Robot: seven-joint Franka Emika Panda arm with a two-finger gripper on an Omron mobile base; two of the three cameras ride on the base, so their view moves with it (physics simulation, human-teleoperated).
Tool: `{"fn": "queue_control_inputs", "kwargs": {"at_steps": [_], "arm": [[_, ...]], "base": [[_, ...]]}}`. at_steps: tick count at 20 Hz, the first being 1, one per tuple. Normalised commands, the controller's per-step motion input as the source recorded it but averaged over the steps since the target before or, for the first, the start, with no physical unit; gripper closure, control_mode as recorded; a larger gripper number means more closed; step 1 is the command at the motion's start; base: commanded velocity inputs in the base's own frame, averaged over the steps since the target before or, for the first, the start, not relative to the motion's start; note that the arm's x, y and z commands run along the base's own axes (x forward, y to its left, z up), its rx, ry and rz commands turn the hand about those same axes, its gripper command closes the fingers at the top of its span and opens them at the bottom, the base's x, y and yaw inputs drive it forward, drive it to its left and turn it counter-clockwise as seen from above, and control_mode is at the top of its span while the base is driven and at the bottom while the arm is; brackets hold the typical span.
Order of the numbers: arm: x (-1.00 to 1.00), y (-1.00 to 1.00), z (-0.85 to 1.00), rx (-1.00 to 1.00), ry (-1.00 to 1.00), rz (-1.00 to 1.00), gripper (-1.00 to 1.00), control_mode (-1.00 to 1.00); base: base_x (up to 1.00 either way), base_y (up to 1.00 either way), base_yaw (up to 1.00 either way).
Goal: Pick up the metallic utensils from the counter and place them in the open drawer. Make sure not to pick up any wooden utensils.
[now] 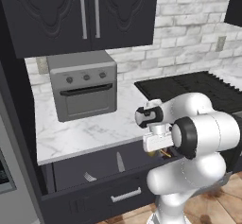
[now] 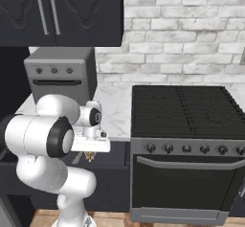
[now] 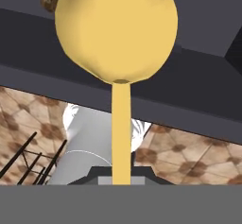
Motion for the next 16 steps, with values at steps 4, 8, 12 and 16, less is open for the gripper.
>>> {"fn": "queue_control_inputs", "kwargs": {"at_steps": [4,8,12,16], "arm": [[0.22,0.0,-0.2,-0.02,0.0,0.0,1.0,-1.0],[0.19,0.0,-0.15,-0.01,0.0,0.0,1.0,-1.0],[0.18,0.0,-0.04,-0.01,0.0,0.0,1.0,-1.0],[0.17,0.0,-0.08,-0.01,-0.02,0.0,1.0,-1.0]], "base": [[0.0,0.0,0.0],[0.0,0.0,0.0],[0.0,0.0,0.0],[0.0,0.0,0.0]]}}
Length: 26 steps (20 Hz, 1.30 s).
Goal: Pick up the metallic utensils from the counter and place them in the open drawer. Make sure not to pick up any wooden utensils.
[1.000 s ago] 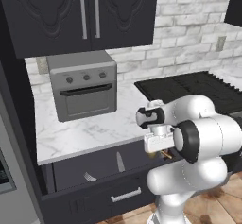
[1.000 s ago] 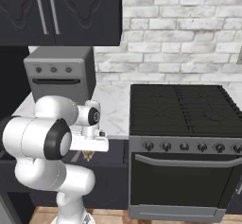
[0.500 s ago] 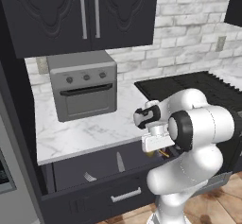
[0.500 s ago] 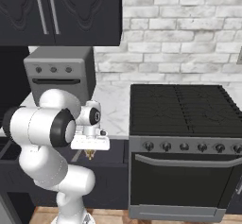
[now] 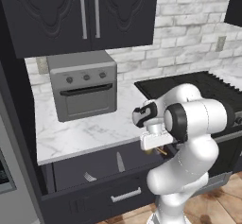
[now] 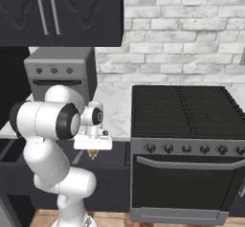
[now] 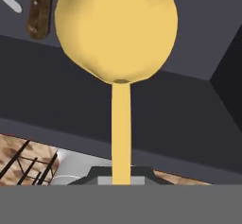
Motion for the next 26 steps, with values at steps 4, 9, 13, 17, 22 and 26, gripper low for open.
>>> {"fn": "queue_control_inputs", "kwargs": {"at_steps": [4,9,13,17,22,26], "arm": [[0.08,0.0,-0.27,-0.02,-0.16,-0.01,1.0,-1.0],[0.12,0.03,-0.29,-0.01,-0.22,-0.01,1.0,-1.0],[0.19,0.05,-0.04,0.0,-0.2,0.0,1.0,-1.0],[0.05,0.02,-0.01,0.0,-0.12,0.0,1.0,-1.0],[0.07,0.0,-0.07,0.0,0.0,0.0,1.0,-1.0],[0.15,0.0,-0.16,0.0,0.0,0.0,1.0,-1.0]], "base": [[0.0,0.0,0.0],[0.0,0.0,0.0],[0.0,0.0,0.0],[0.0,0.0,0.0],[0.0,0.0,0.0],[0.0,0.0,0.0]]}}
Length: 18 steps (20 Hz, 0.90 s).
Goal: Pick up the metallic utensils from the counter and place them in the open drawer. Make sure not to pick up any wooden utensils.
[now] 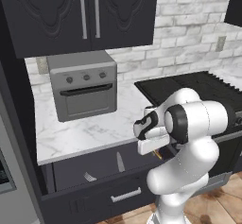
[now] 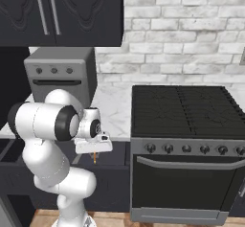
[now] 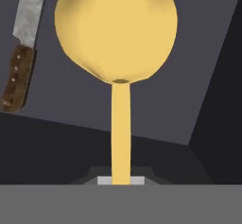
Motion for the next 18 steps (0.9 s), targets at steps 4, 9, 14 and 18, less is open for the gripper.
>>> {"fn": "queue_control_inputs", "kwargs": {"at_steps": [4,9,14,18], "arm": [[0.16,0.0,-0.14,0.0,0.0,0.0,1.0,-1.0],[0.19,0.0,-0.09,0.0,0.0,0.0,1.0,-1.0],[0.22,0.0,-0.03,0.0,0.0,0.0,1.0,-1.0],[0.11,0.0,-0.21,0.0,0.0,0.0,1.0,-1.0]], "base": [[0.0,0.0,0.0],[0.0,0.0,0.0],[0.0,0.0,0.0],[0.0,0.0,0.0]]}}
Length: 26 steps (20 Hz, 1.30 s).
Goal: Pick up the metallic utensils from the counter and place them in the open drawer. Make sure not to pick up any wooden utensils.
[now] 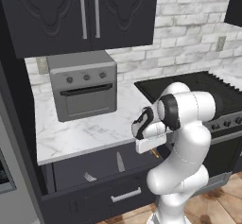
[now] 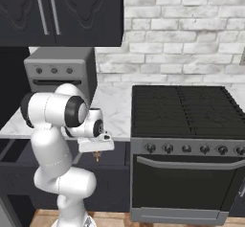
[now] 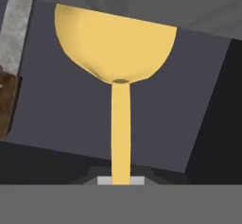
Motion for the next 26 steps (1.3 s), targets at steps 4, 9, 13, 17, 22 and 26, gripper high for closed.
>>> {"fn": "queue_control_inputs", "kwargs": {"at_steps": [4,9,13,17,22,26], "arm": [[0.04,0.0,-0.29,0.0,-0.01,0.0,1.0,-1.0],[0.05,0.0,-0.29,0.0,0.0,0.0,1.0,-1.0],[0.02,0.0,-0.05,0.0,0.0,0.0,1.0,-1.0],[0.09,0.0,-0.12,0.0,0.0,0.0,1.0,-1.0],[0.01,0.0,-0.05,0.0,0.0,0.0,1.0,-1.0],[0.0,0.0,0.0,0.0,0.0,0.0,-1.0,-1.0]], "base": [[0.0,0.0,0.0],[0.0,0.0,0.0],[0.0,0.0,0.0],[0.0,0.0,0.0],[0.0,0.0,0.0],[0.0,0.0,0.0]]}}
